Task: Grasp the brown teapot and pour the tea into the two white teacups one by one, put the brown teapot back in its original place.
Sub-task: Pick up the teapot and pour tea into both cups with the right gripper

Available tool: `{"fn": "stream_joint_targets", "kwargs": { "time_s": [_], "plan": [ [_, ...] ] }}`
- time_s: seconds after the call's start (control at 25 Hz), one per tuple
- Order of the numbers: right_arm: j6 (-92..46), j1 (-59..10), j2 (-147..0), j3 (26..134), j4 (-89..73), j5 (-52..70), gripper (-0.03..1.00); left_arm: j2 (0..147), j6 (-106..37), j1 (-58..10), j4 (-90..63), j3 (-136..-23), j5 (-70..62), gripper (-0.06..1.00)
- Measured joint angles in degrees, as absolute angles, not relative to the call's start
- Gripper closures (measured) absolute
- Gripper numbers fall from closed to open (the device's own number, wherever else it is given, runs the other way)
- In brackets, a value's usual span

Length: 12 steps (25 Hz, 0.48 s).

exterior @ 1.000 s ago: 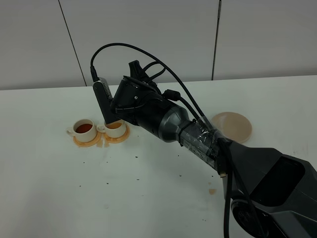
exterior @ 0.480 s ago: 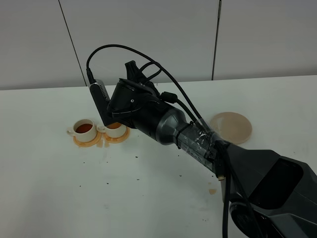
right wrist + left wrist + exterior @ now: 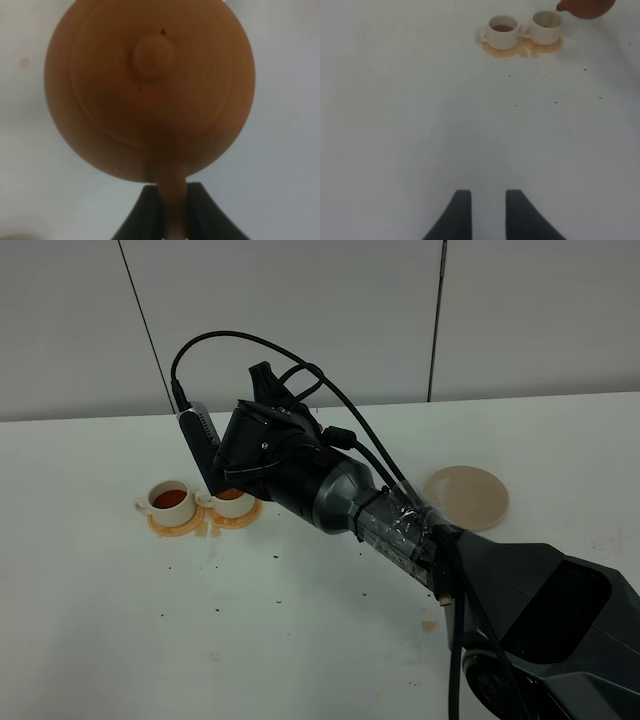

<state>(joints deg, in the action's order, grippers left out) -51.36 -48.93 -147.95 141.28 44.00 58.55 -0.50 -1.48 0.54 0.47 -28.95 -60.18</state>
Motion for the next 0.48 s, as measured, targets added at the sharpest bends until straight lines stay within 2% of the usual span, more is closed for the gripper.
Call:
{"fn": "stream_joint_targets", "kwargs": {
  "time_s": [0.48],
  "plan": [
    [-51.56, -48.99, -147.95, 141.28, 46.59, 58.42, 0.87, -0.5, -1.48, 0.54, 0.47, -28.95, -60.18, 0.7]
  ]
}}
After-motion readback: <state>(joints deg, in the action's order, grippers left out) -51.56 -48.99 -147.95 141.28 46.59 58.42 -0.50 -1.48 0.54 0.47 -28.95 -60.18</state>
